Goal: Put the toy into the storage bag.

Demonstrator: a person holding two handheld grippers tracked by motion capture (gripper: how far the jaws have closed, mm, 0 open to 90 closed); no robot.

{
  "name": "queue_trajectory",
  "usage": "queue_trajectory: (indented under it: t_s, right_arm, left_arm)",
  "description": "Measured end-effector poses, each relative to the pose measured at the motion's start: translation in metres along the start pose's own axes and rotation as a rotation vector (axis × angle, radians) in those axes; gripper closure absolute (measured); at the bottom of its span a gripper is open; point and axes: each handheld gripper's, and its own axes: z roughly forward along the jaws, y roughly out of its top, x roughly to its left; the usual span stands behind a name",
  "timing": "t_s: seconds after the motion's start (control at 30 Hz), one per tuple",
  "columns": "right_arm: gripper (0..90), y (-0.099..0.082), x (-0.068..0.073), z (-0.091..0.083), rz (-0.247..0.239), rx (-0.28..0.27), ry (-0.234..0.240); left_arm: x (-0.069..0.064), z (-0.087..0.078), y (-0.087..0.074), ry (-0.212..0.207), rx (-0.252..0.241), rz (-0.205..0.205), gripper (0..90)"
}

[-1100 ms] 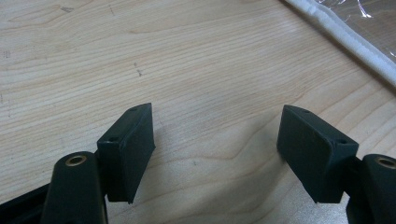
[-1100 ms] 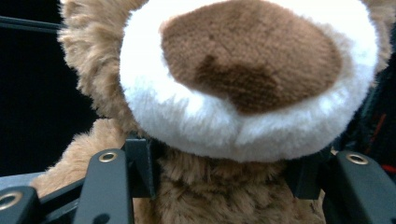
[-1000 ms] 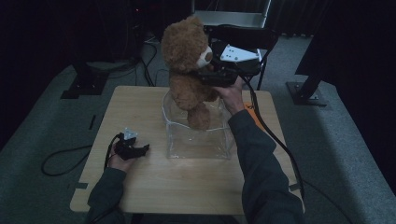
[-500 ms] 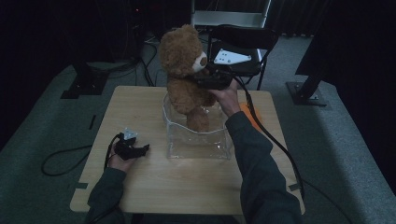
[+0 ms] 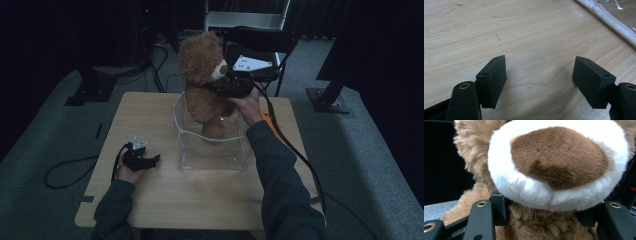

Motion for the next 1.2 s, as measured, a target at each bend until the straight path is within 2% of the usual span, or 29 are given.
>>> queue_trajectory:
  t_s: [0.43, 1.2]
  right_arm:
    - [40.0, -0.016, -0.008, 0.003, 0.035, 0.035, -0.018]
    - [39.9, -0.027, -0.010, 0.008, 0.051, 0.068, -0.033]
  left_arm:
    - [0.000, 0.000, 0.000, 0.000, 0.000, 0.000, 27.8]
    - [0.000, 0.000, 0.000, 0.000, 0.000, 0.000, 27.8]
